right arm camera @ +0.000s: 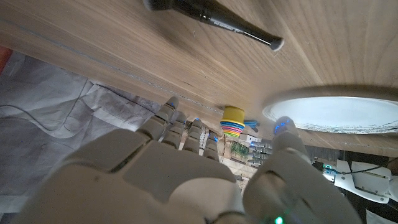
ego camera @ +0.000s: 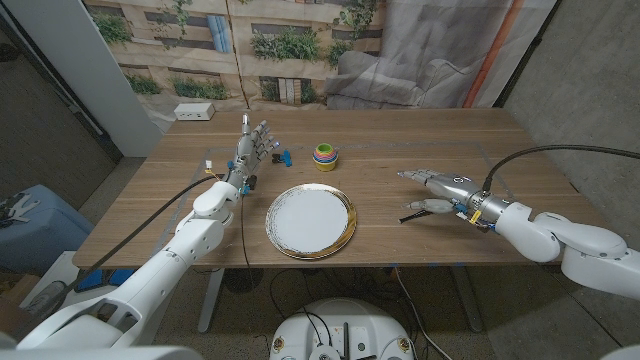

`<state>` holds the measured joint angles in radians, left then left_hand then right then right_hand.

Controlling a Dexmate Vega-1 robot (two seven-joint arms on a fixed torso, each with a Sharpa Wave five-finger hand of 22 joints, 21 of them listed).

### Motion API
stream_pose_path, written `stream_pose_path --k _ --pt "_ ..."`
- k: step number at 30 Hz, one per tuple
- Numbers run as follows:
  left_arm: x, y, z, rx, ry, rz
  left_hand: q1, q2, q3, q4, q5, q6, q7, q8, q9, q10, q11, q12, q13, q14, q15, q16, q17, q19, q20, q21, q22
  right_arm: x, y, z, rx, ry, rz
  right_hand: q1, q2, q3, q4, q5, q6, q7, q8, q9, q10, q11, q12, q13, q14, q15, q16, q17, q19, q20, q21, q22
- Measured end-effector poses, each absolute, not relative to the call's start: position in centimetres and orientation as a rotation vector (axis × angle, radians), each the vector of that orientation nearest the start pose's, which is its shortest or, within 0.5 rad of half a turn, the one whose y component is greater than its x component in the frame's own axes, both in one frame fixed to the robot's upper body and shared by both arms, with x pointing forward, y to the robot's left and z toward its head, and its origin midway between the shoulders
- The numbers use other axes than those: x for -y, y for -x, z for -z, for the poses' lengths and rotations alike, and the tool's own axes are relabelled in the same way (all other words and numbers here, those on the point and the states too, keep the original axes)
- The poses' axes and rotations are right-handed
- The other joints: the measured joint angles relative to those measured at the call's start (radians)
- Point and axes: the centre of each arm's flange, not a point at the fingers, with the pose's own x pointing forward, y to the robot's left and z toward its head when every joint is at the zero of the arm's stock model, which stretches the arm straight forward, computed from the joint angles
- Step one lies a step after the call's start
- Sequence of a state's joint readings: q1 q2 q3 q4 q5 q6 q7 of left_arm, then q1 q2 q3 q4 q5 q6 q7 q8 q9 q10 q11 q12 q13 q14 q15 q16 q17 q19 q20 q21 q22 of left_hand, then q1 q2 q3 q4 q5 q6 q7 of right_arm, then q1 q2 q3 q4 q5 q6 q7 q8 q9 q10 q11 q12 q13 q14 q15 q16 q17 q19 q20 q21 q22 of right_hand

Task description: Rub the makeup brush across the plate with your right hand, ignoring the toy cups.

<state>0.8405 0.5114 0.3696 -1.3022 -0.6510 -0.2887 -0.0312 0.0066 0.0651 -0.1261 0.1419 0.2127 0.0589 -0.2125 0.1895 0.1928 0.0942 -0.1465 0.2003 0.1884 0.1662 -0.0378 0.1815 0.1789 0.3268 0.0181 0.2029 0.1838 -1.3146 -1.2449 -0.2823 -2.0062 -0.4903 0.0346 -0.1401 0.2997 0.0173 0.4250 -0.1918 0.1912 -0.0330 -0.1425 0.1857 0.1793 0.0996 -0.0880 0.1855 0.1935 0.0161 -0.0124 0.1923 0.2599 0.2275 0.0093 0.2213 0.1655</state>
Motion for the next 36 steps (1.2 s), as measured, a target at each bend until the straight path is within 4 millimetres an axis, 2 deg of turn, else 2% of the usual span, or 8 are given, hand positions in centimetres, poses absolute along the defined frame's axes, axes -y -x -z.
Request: stream_pose_path --k 3,9,10,12,17,18,28,36 --pt "-29.0 -65.2 2.7 0.593 0.041 0.208 0.0 0.0 0.0 0.0 0.0 0.0 0.0 0.0 0.0 0.0 0.0 0.0 0.0 0.0 0.0 0.0 0.0 0.0 0.0 0.0 0.0 29.6 -49.7 6.7 0.655 1.663 -0.195 0.038 0.006 0.013 0.001 0.002 0.0 0.0 0.008 0.005 -0.002 -0.002 0.0 0.0 0.0 0.0 0.0 -0.004 0.0 0.0 -0.008 0.0" --pt "-29.0 -65.2 2.7 0.593 0.041 0.208 0.0 0.0 0.0 0.0 0.0 0.0 0.0 0.0 0.0 0.0 0.0 0.0 0.0 0.0 0.0 0.0 0.0 0.0 0.0 0.0 0.0 30.6 -50.4 7.0 0.568 1.674 -0.182 0.099 0.005 0.037 -0.001 0.01 0.018 -0.026 0.022 0.005 0.012 -0.003 0.007 0.0 -0.016 0.005 0.0 -0.014 0.01 0.005 -0.016 0.0" --pt "-29.0 -65.2 2.7 0.593 0.041 0.208 0.0 0.0 0.0 0.0 0.0 0.0 0.0 0.0 0.0 0.0 0.0 0.0 0.0 0.0 0.0 0.0 0.0 0.0 0.0 0.0 0.0 29.4 -49.1 6.2 0.592 1.707 -0.212 0.118 -0.003 0.037 -0.001 0.01 0.02 -0.034 0.024 0.005 0.012 -0.002 0.007 0.0 -0.019 0.008 0.0 -0.014 0.009 0.005 -0.016 0.0" --pt "-29.0 -65.2 2.7 0.593 0.041 0.208 0.0 0.0 0.0 0.0 0.0 0.0 0.0 0.0 0.0 0.0 0.0 0.0 0.0 0.0 0.0 0.0 0.0 0.0 0.0 0.0 0.0 29.8 -49.3 6.3 0.559 1.708 -0.205 0.123 -0.007 0.046 -0.002 0.01 0.026 -0.04 0.025 0.005 0.015 0.0 0.007 0.0 -0.02 0.009 0.0 -0.018 0.009 0.005 -0.023 0.0" --pt "-29.0 -65.2 2.7 0.593 0.041 0.208 0.0 0.0 0.0 0.0 0.0 0.0 0.0 0.0 0.0 0.0 0.0 0.0 0.0 0.0 0.0 0.0 0.0 0.0 0.0 0.0 0.0 30.2 -49.4 6.3 0.489 1.722 -0.2 0.153 -0.018 0.049 0.001 0.01 0.041 -0.055 0.033 0.005 0.026 -0.003 0.007 0.0 -0.025 0.014 0.0 -0.022 0.005 0.009 -0.023 0.0" --pt "-29.0 -65.2 2.7 0.593 0.041 0.208 0.0 0.0 0.0 0.0 0.0 0.0 0.0 0.0 0.0 0.0 0.0 0.0 0.0 0.0 0.0 0.0 0.0 0.0 0.0 0.0 0.0 29.1 -48.5 5.7 0.515 1.741 -0.221 0.165 -0.015 0.053 0.0 0.01 0.044 -0.058 0.035 0.005 0.026 -0.003 0.01 0.0 -0.025 0.014 0.0 -0.023 0.005 0.009 -0.023 0.0" --pt "-29.0 -65.2 2.7 0.593 0.041 0.208 0.0 0.0 0.0 0.0 0.0 0.0 0.0 0.0 0.0 0.0 0.0 0.0 0.0 0.0 0.0 0.0 0.0 0.0 0.0 0.0 0.0 28.3 -47.9 5.4 0.435 1.804 -0.229 0.234 -0.039 0.064 0.0 0.005 0.073 -0.068 0.049 0.005 0.076 -0.021 0.019 0.0 -0.018 0.008 0.012 -0.032 0.019 0.022 -0.023 0.0" --pt "-29.0 -65.2 2.7 0.593 0.041 0.208 0.0 0.0 0.0 0.0 0.0 0.0 0.0 0.0 0.0 0.0 0.0 0.0 0.0 0.0 0.0 0.0 0.0 0.0 0.0 0.0 0.0 27.3 -47.8 5.4 0.398 1.852 -0.237 0.297 -0.071 0.065 0.001 -0.01 0.126 -0.072 0.07 0.005 0.116 -0.039 0.019 0.0 0.022 -0.025 0.027 -0.042 0.06 -0.02 -0.023 -0.003"
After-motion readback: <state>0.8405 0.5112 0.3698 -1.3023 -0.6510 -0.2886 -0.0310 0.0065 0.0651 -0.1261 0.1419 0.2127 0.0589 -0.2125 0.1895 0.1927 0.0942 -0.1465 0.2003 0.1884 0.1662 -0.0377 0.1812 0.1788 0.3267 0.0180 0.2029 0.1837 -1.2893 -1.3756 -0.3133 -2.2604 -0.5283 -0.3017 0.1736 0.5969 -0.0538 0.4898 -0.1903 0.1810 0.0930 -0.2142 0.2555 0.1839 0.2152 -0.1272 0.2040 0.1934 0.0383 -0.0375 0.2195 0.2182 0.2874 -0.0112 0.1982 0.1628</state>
